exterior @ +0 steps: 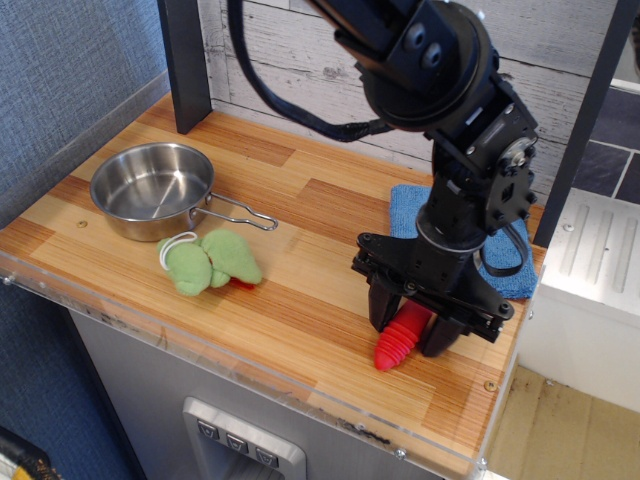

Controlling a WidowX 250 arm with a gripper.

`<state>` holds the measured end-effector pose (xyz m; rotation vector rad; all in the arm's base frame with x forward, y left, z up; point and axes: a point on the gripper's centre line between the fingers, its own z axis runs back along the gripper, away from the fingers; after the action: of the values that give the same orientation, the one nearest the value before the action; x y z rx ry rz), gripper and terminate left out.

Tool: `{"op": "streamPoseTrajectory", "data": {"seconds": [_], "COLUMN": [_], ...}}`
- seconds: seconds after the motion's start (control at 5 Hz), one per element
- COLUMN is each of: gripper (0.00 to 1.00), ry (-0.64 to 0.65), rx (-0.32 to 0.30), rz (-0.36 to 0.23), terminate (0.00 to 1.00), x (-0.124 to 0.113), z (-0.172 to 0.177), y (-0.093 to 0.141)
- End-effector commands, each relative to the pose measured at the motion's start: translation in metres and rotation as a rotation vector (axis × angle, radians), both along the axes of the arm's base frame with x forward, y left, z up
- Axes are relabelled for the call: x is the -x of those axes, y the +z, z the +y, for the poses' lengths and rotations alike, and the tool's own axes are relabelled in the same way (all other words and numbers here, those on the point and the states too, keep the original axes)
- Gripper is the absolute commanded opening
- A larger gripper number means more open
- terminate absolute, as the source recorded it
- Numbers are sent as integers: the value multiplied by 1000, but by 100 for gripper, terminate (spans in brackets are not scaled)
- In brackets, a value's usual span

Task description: Place the spoon so that the metal portion sits on the blue cloth and the handle sits on the table.

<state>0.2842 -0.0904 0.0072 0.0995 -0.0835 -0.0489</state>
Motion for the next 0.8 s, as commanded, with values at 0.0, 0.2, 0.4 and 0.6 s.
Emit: {"op": "streamPoseTrajectory", "data": {"seconds": [0.0, 0.2, 0.4, 0.6], "gripper": [100, 100, 100, 100], "ry": [18, 8, -6, -18], "rx": [23, 82, 147, 188], "rz": [-37, -66, -133, -184], "terminate": [0, 0, 0, 0], "x": [-3, -4, -4, 2], "z": [7, 13, 16, 21], "y": [15, 33, 64, 89]}}
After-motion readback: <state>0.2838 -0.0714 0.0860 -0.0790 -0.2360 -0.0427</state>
